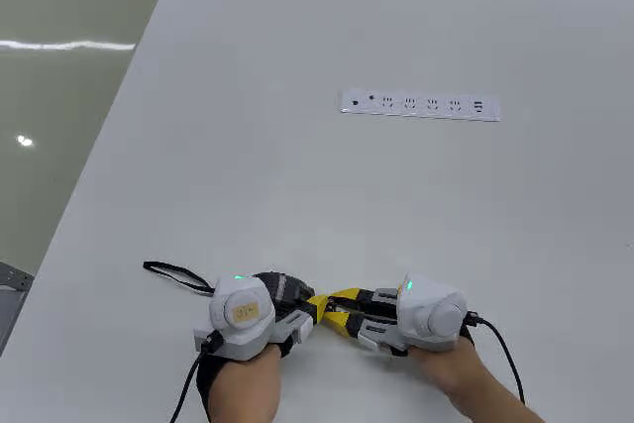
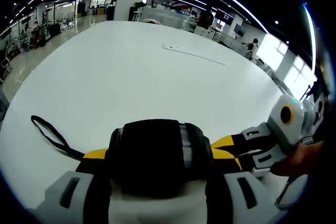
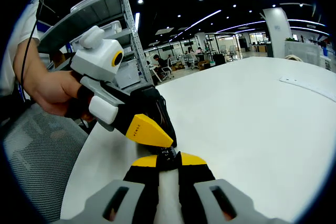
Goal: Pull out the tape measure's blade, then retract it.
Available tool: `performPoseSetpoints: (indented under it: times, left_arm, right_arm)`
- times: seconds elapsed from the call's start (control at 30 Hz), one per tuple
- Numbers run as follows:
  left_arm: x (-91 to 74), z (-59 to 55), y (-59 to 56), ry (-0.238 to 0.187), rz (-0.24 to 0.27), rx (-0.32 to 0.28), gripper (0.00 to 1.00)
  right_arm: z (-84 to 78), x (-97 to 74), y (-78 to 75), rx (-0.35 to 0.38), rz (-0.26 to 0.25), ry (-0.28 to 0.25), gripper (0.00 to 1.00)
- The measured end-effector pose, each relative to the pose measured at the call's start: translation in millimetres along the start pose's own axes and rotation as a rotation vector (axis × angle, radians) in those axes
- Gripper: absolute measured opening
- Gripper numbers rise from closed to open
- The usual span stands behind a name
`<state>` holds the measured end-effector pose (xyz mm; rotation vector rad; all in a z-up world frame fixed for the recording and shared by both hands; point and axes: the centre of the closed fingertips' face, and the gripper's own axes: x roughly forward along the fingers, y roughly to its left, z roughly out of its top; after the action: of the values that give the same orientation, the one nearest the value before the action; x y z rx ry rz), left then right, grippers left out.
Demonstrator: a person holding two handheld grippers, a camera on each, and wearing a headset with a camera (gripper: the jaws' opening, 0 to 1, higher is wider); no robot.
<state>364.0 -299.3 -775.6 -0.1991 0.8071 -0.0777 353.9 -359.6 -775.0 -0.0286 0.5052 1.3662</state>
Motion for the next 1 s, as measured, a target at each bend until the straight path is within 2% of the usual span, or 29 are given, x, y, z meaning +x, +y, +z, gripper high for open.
performPoseSetpoints:
  times: [0.47,1.0]
  left_arm:
    - [-0.3,0.9,1.5,-0.008,-0.009,-0.014,0.72]
    - [-0.5,1.6,1.9,-0.006,-0.011,-0.016,0.72]
  right_arm:
    - [3.6,9.8,2.7,-0.022,0.018,0.010,0.11]
    - [4.5,9.4,3.6,-0.035,0.017,0.007,0.13]
